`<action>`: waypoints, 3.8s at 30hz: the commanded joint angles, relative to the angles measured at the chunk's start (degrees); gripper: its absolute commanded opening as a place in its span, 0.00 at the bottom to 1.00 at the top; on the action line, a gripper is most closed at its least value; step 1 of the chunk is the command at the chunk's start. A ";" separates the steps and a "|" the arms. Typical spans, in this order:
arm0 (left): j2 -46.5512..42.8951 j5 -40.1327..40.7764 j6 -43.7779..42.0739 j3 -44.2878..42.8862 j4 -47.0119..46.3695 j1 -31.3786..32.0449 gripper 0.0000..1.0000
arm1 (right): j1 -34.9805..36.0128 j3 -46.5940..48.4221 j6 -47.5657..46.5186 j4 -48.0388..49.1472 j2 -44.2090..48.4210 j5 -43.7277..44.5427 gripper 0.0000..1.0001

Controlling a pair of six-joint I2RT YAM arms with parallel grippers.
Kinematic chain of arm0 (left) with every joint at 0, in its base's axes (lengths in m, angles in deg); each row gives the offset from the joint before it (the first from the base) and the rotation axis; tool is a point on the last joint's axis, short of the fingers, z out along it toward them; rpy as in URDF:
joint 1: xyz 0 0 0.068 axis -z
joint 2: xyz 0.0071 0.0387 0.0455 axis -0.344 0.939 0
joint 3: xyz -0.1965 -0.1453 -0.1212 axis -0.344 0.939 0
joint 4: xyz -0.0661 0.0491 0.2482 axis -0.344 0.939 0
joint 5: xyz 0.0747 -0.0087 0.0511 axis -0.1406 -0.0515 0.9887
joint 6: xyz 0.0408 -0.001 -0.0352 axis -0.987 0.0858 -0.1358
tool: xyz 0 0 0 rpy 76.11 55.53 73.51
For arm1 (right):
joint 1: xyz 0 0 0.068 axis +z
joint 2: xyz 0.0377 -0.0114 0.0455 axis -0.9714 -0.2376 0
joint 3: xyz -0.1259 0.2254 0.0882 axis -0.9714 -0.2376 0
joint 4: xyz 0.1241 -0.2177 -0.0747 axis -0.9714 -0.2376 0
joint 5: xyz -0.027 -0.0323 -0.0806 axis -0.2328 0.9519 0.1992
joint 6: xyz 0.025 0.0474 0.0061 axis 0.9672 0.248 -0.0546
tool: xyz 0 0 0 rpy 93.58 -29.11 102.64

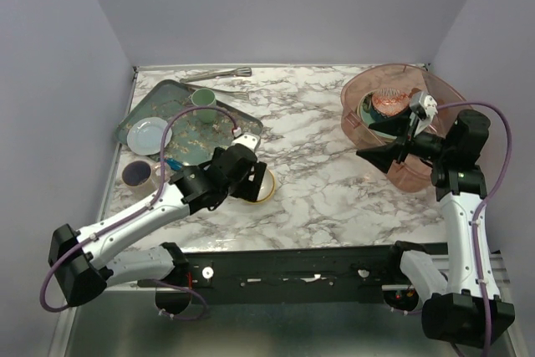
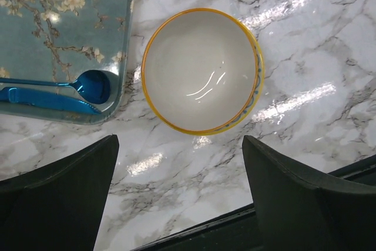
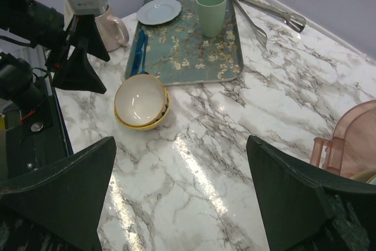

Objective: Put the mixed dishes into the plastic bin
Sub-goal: Pick up the bowl from the center of the board.

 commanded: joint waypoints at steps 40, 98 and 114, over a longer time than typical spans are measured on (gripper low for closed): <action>26.74 12.81 -2.18 -6.23 -3.22 -1.52 0.34 | 0.55 -0.20 -2.12 -2.98 -1.00 -0.64 1.00; -5.87 16.06 13.46 9.95 -26.25 -0.03 0.00 | 4.14 0.68 -7.83 -7.55 -2.50 0.59 1.00; 7.75 22.65 22.25 1.08 -28.53 8.67 0.00 | 11.09 0.85 -6.69 -7.73 -4.78 9.29 0.99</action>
